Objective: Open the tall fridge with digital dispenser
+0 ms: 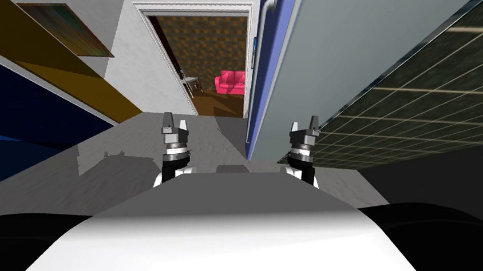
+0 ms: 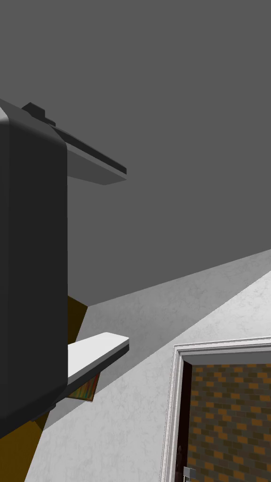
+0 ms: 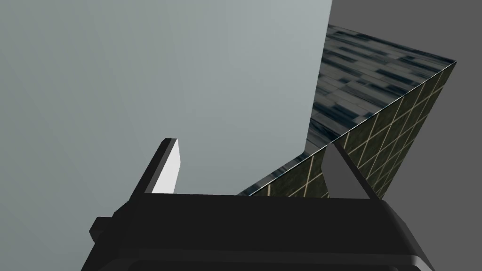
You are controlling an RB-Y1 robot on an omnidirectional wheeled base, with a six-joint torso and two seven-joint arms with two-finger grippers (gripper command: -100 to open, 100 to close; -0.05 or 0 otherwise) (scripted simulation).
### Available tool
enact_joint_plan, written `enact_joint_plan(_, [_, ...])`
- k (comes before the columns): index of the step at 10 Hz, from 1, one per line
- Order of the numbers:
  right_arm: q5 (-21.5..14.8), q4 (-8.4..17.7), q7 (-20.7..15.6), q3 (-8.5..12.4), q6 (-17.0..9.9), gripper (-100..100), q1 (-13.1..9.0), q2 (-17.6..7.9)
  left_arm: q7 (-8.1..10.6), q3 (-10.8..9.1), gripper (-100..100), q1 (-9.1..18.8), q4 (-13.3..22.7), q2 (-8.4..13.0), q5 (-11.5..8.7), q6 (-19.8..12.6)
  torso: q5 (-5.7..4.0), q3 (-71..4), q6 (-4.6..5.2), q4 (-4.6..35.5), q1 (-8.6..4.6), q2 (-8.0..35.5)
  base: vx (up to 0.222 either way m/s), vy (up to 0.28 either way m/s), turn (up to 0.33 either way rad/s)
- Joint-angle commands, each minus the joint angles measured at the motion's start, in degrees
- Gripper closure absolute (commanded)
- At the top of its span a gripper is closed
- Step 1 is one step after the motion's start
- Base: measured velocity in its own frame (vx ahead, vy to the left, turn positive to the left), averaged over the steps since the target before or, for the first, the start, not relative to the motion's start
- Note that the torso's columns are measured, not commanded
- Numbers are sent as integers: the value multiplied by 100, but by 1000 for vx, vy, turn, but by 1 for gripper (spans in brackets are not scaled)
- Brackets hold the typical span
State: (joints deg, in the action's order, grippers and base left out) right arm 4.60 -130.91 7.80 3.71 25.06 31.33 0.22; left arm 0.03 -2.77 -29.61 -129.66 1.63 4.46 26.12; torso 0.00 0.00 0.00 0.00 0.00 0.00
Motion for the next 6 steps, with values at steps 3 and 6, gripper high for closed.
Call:
enact_joint_plan(3, [0, -1, 0, 0, 0, 0, 0, 0, 0, 0, 0, 0, -1, 0, 0, 0, 0, -2014, 0, 1006, 0, 1003, 0, 0, 0])
enact_joint_plan(6, [0, -1, 0, 0, 0, 0, 0, 0, 0, 0, 0, 0, -1, 0, 0, 0, 0, -4536, 0, 2268, 0, 2269, 0, 0, 0])
